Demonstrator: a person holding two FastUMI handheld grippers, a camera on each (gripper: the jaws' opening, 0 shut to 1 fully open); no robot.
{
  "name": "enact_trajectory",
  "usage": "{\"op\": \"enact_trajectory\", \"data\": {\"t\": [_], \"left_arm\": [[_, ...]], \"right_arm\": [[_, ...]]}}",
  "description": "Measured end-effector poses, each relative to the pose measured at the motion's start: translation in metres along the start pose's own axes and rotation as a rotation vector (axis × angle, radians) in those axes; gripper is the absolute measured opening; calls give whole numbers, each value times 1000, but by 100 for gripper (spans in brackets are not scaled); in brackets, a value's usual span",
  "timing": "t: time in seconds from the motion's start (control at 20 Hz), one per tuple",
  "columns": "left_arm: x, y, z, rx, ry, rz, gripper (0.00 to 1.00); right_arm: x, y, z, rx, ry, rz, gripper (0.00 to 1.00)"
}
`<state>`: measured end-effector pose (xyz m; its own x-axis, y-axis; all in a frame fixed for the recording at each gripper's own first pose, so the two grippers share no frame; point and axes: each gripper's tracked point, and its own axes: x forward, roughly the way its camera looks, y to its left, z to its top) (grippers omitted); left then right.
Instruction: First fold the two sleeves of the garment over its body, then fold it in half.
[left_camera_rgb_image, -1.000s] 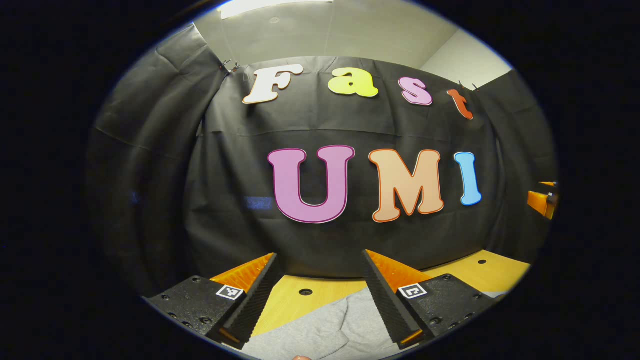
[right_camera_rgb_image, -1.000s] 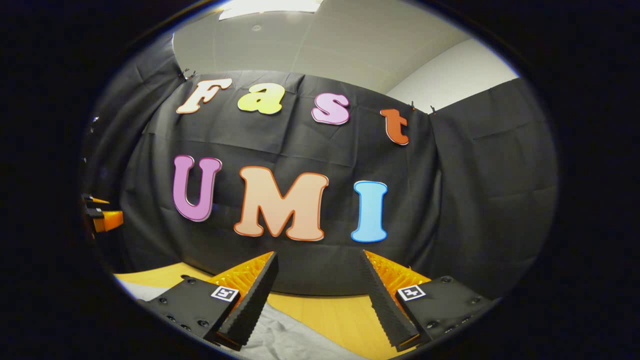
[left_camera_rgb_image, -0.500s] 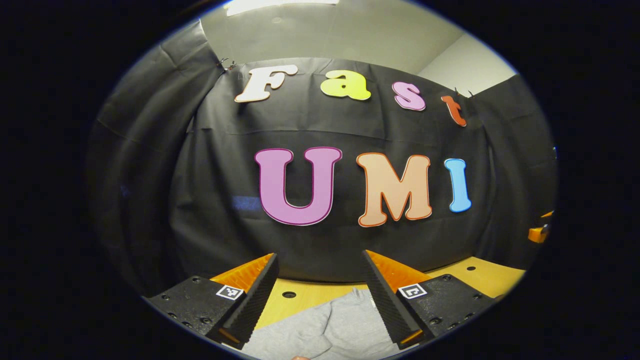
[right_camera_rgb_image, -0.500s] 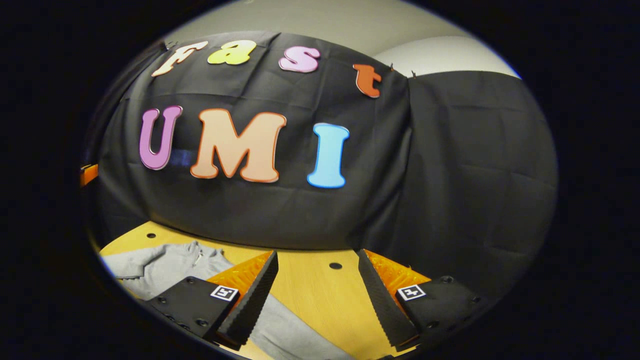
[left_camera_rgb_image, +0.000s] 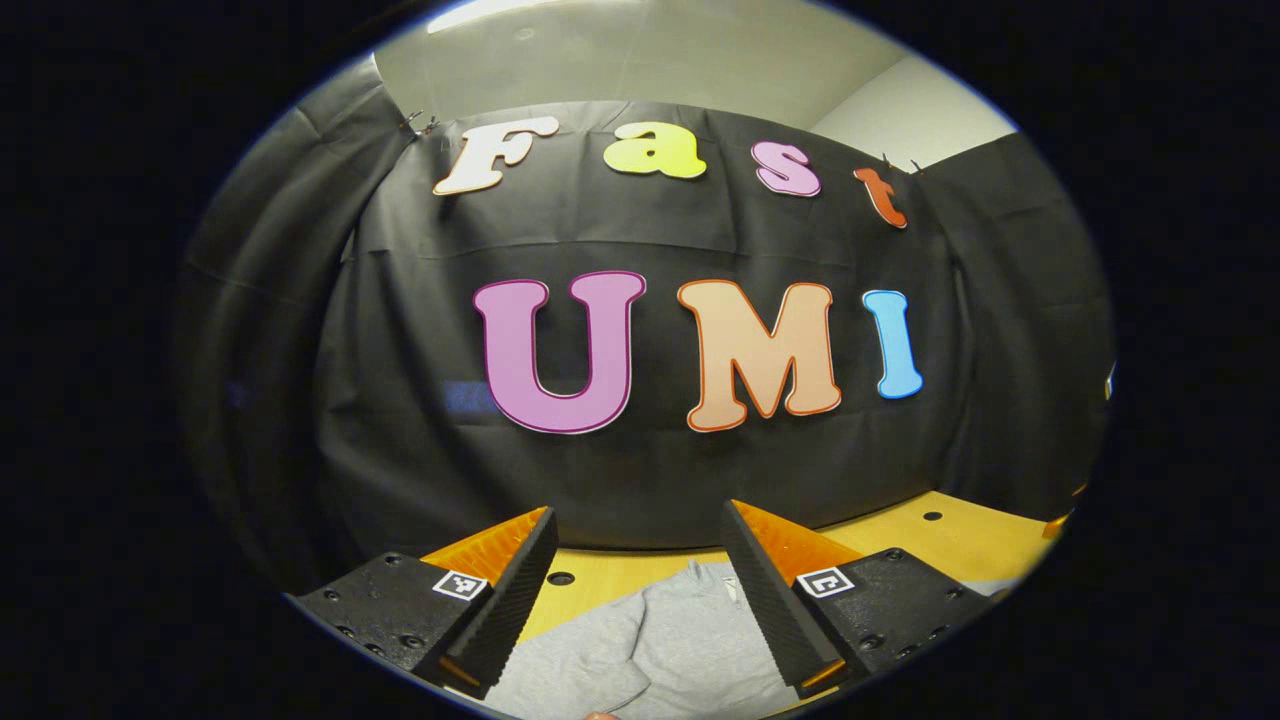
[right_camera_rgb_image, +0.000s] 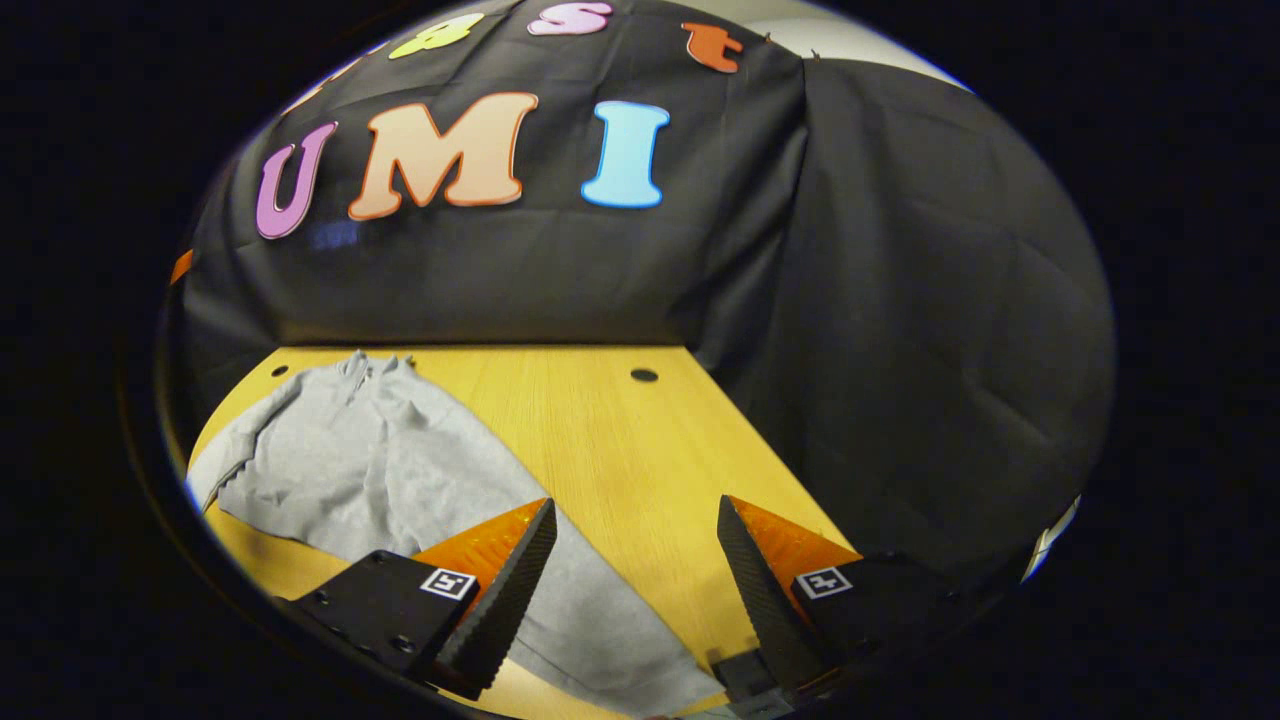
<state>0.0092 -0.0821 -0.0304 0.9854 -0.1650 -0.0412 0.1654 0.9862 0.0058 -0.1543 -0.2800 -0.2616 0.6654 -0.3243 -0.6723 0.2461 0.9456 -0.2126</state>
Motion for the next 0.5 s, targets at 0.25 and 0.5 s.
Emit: {"op": "enact_trajectory", "data": {"t": [0.25,0.5], "left_arm": [[3,-26,-1,11,7,-38,97],[5,-53,-1,24,17,-70,97]], "right_arm": [[3,-8,-69,11,182,18,100],[0,-12,-124,8,313,70,100]]}}
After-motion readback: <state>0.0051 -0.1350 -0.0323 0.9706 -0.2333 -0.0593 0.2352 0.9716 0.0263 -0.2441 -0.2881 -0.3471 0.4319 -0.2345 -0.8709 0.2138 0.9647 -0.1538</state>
